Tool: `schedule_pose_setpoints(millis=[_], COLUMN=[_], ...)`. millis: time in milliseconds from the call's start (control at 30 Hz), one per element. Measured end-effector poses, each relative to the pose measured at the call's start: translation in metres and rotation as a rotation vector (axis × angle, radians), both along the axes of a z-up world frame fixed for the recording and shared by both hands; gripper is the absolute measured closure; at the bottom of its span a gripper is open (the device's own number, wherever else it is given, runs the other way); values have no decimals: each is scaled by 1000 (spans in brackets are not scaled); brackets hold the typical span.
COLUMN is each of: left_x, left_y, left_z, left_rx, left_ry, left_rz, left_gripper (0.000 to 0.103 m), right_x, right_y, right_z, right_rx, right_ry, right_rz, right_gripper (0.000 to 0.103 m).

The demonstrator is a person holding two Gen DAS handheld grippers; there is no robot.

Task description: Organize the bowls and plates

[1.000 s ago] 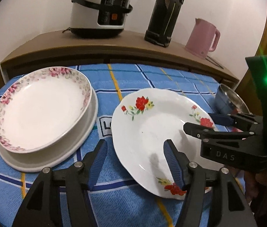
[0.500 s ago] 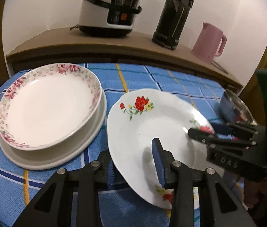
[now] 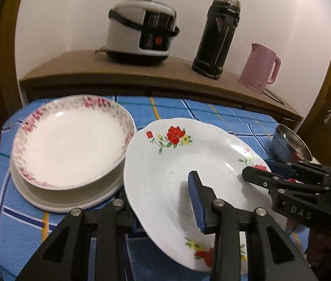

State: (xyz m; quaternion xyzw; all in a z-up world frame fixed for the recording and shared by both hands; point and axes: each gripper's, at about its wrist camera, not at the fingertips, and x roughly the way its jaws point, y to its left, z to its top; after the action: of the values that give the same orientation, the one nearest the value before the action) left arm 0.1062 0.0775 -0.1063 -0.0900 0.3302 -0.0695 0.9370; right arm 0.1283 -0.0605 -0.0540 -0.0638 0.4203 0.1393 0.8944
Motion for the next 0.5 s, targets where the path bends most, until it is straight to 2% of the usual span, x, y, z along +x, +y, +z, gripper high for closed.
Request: schedule_pose_setpoints(millis=[500], left_x=[-10], left_y=[4], left_z=[11], left_rx=[-10], left_ry=[-22], left_rz=[59], left_gripper=[65], right_x=[-12], right_y=[-2], right_z=[13], right_rx=[67], right_ry=[-49], right_rz=[30], right_gripper=[75])
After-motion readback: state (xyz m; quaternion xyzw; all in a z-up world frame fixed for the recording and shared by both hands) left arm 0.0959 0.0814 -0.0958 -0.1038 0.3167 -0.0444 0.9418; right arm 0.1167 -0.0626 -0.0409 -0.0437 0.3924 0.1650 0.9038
